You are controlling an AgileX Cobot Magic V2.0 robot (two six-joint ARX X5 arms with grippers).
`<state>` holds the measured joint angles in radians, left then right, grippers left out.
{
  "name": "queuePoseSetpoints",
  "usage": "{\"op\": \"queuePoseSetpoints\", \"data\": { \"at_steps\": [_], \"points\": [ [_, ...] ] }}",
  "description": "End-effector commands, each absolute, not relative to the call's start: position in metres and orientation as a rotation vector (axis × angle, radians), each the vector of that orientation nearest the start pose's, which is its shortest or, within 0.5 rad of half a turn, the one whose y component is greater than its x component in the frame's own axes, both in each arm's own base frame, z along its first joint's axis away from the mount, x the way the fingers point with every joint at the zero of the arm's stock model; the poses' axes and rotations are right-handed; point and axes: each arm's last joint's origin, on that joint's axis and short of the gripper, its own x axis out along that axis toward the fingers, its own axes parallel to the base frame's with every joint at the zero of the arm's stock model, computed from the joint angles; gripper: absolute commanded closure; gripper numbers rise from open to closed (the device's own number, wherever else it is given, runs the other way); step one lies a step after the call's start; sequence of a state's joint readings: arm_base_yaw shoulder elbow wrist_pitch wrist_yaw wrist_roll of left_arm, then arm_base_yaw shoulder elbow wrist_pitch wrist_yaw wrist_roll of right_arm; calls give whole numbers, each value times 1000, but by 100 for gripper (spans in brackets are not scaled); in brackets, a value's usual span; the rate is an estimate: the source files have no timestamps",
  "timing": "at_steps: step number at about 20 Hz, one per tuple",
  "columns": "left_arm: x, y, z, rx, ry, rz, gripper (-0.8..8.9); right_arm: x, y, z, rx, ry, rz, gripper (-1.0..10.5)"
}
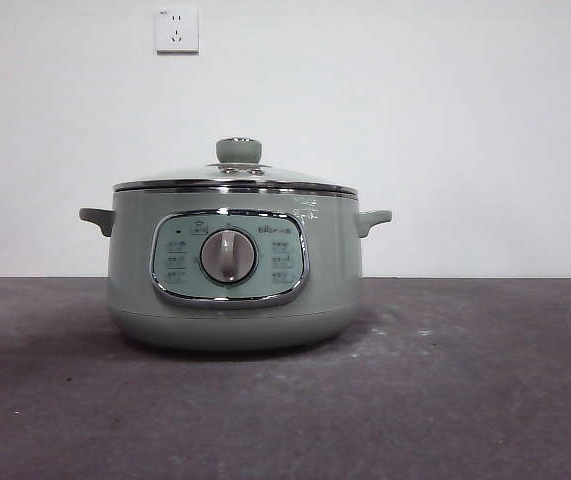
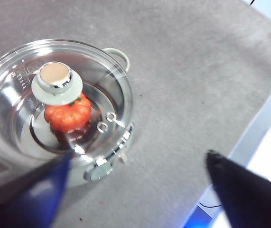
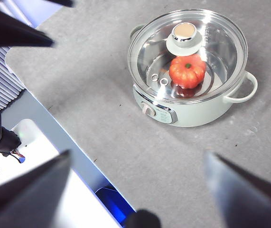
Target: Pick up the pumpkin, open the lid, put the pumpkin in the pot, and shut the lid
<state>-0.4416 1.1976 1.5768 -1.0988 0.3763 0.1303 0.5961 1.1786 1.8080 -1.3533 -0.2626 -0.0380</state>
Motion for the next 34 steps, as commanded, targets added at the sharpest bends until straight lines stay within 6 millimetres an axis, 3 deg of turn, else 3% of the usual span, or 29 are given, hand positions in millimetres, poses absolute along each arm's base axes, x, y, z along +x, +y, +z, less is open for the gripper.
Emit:
{"op": "queuePoseSetpoints", "data": {
  "at_steps": [1,22,25,29,32,34],
  "points": [
    [167,-92,437,143,674,-836,819,122,92,475,-182,732,845,964],
    [164,-88,438,164,674,-787,817,121,91,476,-174,730,832,947],
    [162,-69,456,151,489,-654,817,121,91,476,-174,729,833,947],
    [133,-35,480,120,241,-500,817,121,91,476,-173,729,832,947],
    [111,-17,474,127,48,-372,817,121,91,476,-173,729,832,947],
    [100,-10,455,143,-77,-304,817,120,90,476,-173,726,833,947]
  ]
}}
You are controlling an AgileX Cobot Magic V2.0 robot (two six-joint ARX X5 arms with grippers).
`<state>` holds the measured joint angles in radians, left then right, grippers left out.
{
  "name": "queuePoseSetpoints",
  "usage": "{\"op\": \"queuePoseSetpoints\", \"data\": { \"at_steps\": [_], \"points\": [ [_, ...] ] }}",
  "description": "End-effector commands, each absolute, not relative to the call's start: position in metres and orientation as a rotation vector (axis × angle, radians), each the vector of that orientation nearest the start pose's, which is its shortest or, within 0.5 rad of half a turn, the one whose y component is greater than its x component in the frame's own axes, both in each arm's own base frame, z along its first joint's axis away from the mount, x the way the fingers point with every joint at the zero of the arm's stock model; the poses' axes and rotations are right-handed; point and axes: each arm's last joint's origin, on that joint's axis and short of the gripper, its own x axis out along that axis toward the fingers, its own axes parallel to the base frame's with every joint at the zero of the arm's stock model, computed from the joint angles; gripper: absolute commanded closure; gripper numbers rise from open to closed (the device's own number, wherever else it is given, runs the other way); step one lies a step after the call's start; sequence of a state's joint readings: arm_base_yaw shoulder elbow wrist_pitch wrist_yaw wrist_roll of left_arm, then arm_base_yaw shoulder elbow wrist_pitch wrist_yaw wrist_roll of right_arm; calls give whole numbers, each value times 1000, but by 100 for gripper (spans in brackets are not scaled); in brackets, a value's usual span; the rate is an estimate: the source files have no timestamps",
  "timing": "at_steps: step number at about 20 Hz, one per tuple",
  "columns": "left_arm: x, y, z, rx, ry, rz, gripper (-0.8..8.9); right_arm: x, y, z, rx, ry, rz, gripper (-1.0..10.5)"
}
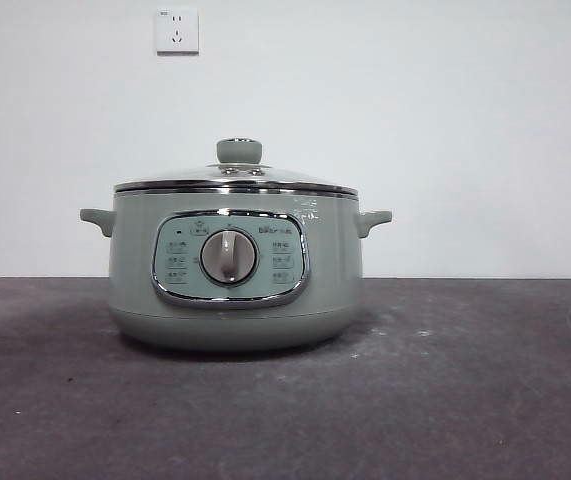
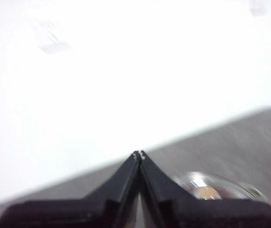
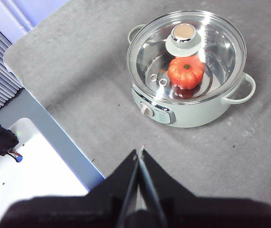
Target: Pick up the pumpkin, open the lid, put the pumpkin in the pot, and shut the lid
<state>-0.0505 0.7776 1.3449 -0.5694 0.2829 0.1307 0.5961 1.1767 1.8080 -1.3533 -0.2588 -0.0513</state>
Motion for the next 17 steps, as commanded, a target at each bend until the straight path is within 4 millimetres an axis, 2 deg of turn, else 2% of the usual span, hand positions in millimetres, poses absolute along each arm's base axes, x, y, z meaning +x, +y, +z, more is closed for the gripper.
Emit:
{"op": "queuePoseSetpoints", "data": {
  "at_steps": [1,4,7,8,9,12,17],
  "points": [
    [97,-8,441,151,-129,-278,817,120,90,476,-173,726,832,947],
    [95,-4,390,166,-229,-224,817,120,90,476,-173,725,832,947],
    [96,-1,338,161,-221,-184,817,119,90,477,-172,723,832,947],
    [97,1,306,147,-179,-129,817,119,90,477,-172,723,832,947],
    [97,1,302,146,-175,-124,817,119,90,477,-172,723,832,947],
    [98,3,254,134,-118,-39,817,119,90,477,-172,723,832,947],
    [97,5,200,108,-53,23,817,119,90,477,-172,723,832,947]
  ]
}}
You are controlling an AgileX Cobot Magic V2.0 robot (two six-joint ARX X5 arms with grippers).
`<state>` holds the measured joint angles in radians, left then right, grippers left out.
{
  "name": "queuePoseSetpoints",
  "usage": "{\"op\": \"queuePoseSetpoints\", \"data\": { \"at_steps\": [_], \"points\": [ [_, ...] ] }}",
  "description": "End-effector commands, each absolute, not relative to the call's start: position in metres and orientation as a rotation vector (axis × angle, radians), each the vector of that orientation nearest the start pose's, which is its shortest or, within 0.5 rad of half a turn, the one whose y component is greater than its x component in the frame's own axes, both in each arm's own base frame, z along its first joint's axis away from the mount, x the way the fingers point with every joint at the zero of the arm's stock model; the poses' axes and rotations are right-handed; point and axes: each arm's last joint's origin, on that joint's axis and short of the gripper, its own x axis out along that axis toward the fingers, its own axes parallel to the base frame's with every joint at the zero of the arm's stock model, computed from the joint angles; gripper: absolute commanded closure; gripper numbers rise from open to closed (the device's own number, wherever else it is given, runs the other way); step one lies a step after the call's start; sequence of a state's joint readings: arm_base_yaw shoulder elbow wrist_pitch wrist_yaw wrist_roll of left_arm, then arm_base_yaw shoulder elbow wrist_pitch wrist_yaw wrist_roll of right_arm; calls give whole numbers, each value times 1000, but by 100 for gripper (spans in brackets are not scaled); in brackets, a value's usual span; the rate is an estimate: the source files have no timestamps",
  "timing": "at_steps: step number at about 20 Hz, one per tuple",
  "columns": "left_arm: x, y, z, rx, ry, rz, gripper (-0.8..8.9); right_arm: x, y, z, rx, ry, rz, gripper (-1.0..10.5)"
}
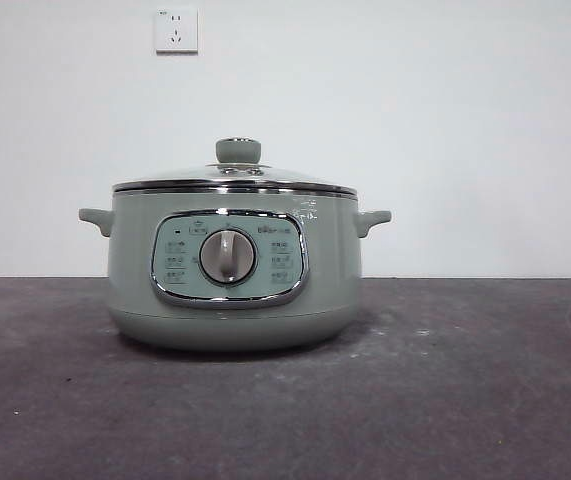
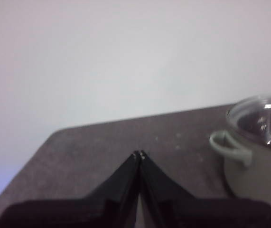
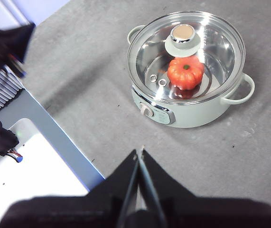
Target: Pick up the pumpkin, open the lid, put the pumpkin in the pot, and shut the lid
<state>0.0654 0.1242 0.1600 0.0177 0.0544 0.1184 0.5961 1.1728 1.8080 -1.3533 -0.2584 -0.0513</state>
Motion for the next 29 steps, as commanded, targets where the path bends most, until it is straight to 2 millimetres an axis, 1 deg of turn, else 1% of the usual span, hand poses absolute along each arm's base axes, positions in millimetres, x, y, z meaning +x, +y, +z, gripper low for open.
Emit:
{"op": "queuePoseSetpoints", "data": {
  "at_steps": [1,5,12,15,29],
  "points": [
    [97,5,191,107,-43,20,817,119,90,477,-172,723,832,947],
    [99,5,165,74,2,17,817,119,90,477,-172,723,832,947],
    [96,6,147,33,181,16,817,119,90,477,-172,723,832,947],
    [96,6,147,12,183,18,817,119,90,477,-172,723,832,947],
    [96,6,147,14,180,24,817,119,90,477,-172,723,832,947]
  ]
}}
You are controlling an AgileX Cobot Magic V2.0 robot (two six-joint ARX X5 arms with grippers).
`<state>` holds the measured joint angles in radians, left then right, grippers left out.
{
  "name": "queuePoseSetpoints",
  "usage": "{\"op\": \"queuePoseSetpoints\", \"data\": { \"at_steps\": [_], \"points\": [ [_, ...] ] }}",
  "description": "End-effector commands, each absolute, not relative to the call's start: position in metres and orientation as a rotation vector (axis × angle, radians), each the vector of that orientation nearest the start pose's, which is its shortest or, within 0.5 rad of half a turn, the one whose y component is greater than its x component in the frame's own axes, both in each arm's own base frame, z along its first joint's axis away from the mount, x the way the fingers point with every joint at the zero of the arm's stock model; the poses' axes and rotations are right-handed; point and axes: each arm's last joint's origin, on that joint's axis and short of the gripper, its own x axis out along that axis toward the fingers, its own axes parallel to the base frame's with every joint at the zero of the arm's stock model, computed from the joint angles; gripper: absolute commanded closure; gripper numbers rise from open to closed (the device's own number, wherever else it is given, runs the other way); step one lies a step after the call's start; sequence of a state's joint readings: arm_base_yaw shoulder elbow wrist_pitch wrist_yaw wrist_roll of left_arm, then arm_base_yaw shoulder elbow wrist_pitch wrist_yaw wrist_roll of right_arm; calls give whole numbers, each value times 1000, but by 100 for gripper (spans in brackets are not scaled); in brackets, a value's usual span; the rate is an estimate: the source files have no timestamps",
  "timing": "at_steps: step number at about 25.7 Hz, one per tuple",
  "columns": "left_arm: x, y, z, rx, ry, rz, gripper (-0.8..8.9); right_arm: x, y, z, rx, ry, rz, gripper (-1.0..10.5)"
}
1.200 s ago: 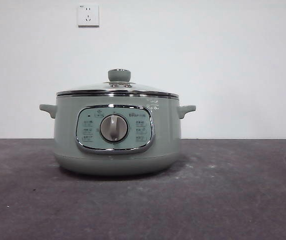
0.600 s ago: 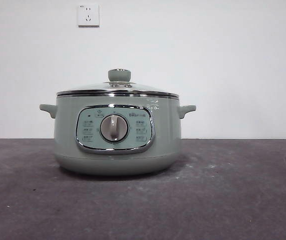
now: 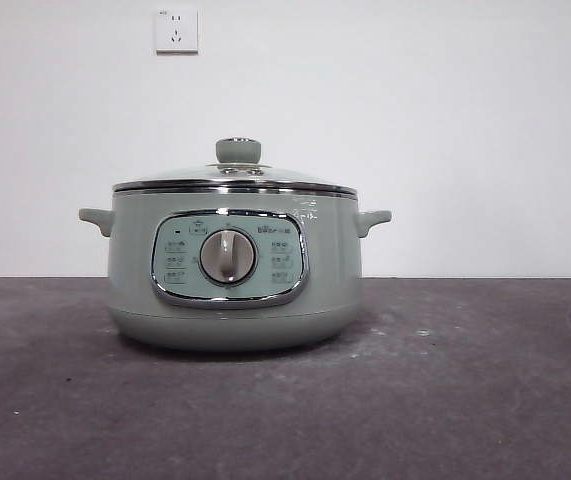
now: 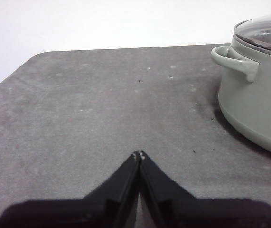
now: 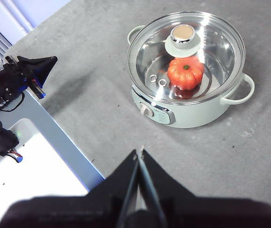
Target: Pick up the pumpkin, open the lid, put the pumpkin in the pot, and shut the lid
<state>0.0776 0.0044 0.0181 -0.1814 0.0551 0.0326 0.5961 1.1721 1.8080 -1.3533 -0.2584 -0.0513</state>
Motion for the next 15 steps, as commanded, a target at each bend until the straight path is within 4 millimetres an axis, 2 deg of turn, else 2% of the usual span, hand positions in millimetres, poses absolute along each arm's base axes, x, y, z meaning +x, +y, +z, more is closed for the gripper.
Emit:
{"op": "queuePoseSetpoints", "data": {
  "at_steps": [1,3,5,7,9,11,15],
  "points": [
    [96,6,147,14,180,24,817,119,90,477,-172,723,832,947],
    [96,6,147,14,180,24,817,120,89,478,-214,690,842,947],
    [96,6,147,14,180,24,817,120,80,487,-194,582,781,947],
    [96,6,147,14,180,24,817,116,66,498,-140,436,715,947],
    [96,6,147,14,180,24,817,108,53,499,-91,343,659,947],
    [96,6,147,14,180,24,817,102,41,488,-65,263,614,947],
    [96,6,147,14,180,24,817,97,25,448,-59,117,480,947]
  ]
}}
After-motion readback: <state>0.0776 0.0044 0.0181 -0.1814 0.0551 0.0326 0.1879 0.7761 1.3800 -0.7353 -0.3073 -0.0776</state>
